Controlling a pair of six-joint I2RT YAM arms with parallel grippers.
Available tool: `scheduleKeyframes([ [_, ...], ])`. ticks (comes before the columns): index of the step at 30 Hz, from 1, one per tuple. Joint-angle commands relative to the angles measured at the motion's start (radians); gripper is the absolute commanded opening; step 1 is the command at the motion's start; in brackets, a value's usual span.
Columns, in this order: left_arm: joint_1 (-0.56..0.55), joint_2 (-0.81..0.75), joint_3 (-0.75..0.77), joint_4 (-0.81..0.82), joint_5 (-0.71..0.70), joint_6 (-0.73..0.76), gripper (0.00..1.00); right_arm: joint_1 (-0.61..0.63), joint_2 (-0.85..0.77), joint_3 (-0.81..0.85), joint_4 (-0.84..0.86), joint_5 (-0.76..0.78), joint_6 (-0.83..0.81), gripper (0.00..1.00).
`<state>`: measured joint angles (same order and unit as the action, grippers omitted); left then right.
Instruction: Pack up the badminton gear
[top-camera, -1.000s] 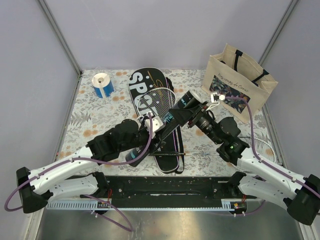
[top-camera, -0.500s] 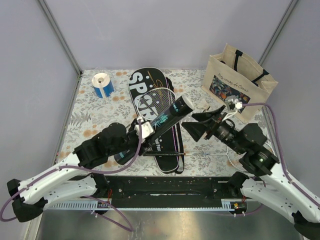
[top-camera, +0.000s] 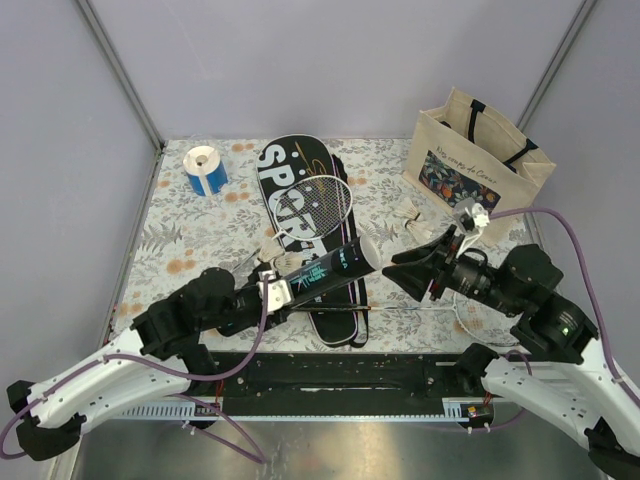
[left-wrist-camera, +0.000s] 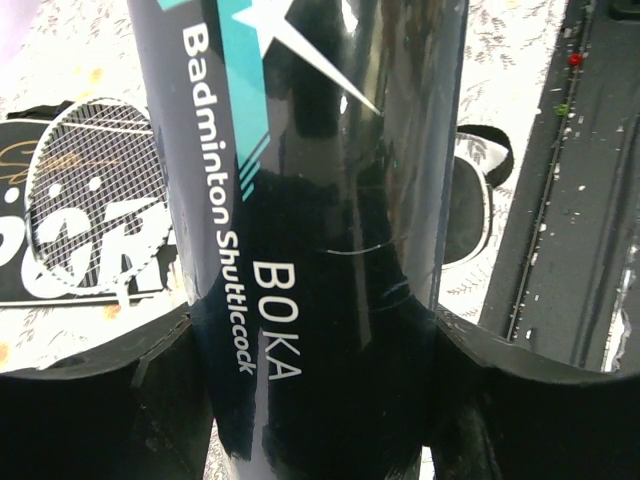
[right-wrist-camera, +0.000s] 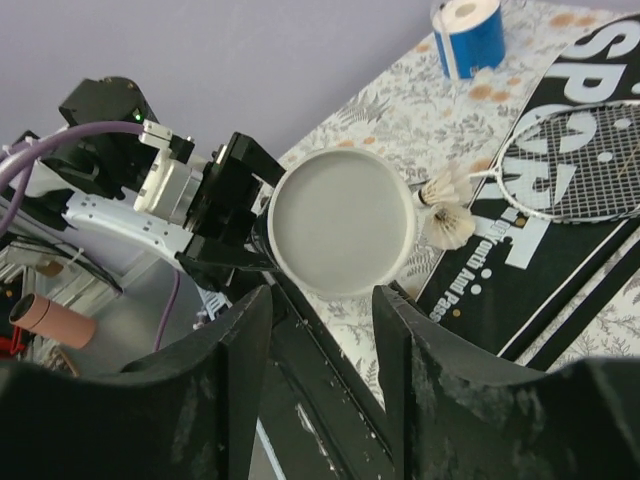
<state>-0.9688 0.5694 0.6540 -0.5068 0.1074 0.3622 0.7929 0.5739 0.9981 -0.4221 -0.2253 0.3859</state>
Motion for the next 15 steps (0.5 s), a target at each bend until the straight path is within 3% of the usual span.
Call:
scheduleKeyframes([
  [1, -0.001, 0.010, 0.024, 0.068, 0.115, 0.018, 0.02, 0.005, 0.067, 0.050, -0.050, -0.094, -0.035, 0.52],
  [7, 0.001, 0.017, 0.022, 0.067, 0.129, 0.012, 0.01, 0.005, 0.104, 0.030, 0.008, -0.164, -0.041, 0.51],
  [9, 0.001, 0.011, 0.018, 0.074, 0.132, 0.007, 0.01, 0.005, 0.110, 0.019, 0.022, -0.177, -0.038, 0.47],
  [15, 0.001, 0.009, 0.015, 0.079, 0.123, -0.011, 0.00, 0.005, 0.115, -0.004, 0.069, -0.220, -0.018, 0.11],
])
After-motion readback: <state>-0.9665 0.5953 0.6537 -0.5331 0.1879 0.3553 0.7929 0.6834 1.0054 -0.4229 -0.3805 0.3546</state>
